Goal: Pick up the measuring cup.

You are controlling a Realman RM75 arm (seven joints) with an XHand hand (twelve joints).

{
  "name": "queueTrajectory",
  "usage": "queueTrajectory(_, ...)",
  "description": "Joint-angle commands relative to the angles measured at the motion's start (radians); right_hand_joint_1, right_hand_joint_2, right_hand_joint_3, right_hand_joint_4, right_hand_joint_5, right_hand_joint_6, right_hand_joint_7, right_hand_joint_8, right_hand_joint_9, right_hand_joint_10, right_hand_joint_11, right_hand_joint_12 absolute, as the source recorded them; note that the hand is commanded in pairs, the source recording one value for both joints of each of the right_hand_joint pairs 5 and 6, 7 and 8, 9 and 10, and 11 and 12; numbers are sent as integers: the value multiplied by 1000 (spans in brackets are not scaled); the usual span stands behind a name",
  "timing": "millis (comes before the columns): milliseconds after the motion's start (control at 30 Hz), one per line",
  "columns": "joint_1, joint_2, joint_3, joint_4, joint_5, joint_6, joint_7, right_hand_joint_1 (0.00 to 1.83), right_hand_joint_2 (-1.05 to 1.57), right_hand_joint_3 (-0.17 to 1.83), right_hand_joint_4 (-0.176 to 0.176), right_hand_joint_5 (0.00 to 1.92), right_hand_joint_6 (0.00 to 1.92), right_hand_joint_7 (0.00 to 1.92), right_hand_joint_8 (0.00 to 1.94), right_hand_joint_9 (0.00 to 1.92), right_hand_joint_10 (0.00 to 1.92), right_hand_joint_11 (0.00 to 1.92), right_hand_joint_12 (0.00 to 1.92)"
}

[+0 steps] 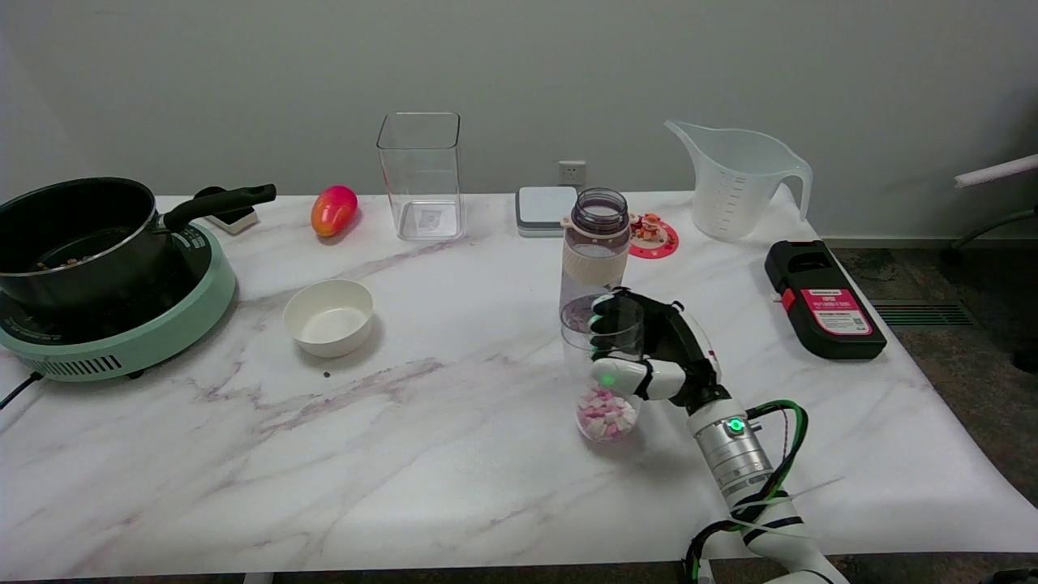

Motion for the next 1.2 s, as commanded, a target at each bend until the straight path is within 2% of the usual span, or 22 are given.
queueTrajectory(33, -107, -7, 163, 16, 5, 95, -5, 1247, 1191, 531, 0, 1314, 1314, 1491, 1491, 1436, 1436, 1178, 1178)
queueTrajectory(200, -108, -2, 197, 39, 27, 104, -43, 1240, 1219, 527, 0, 1319, 1319, 1502, 1502, 1448, 1448, 1192, 1192)
queueTrajectory(367, -121, 7, 248, 37, 111, 166, -88, 1245, 1241, 525, 0, 1318, 1318, 1509, 1509, 1458, 1458, 1201, 1201)
queueTrajectory(700, -152, 101, 366, 103, 149, 147, -159, 1258, 1274, 532, 0, 1317, 1317, 1527, 1527, 1487, 1487, 1221, 1221)
queueTrajectory(967, -145, 187, 470, 155, 164, 53, -250, 1285, 1270, 575, 0, 1301, 1301, 1531, 1531, 1493, 1493, 1231, 1231)
queueTrajectory(1200, -41, 261, 480, 161, 161, -51, -305, 1285, 1274, 592, 0, 1304, 1304, 1527, 1527, 1490, 1490, 1230, 1230)
